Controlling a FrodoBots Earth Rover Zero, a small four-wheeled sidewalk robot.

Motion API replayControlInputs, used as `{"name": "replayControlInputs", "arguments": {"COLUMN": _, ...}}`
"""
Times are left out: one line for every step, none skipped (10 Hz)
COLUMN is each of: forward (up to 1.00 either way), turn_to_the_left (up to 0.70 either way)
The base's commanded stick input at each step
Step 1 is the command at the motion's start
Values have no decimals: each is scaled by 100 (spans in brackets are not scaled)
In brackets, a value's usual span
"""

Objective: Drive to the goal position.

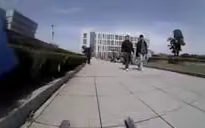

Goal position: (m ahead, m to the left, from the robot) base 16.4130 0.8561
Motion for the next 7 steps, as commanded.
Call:
{"name": "replayControlInputs", "arguments": {"forward": 70, "turn_to_the_left": 0}}
{"name": "replayControlInputs", "arguments": {"forward": 70, "turn_to_the_left": 0}}
{"name": "replayControlInputs", "arguments": {"forward": 70, "turn_to_the_left": 0}}
{"name": "replayControlInputs", "arguments": {"forward": 70, "turn_to_the_left": 0}}
{"name": "replayControlInputs", "arguments": {"forward": 70, "turn_to_the_left": 0}}
{"name": "replayControlInputs", "arguments": {"forward": 70, "turn_to_the_left": 0}}
{"name": "replayControlInputs", "arguments": {"forward": 70, "turn_to_the_left": 0}}
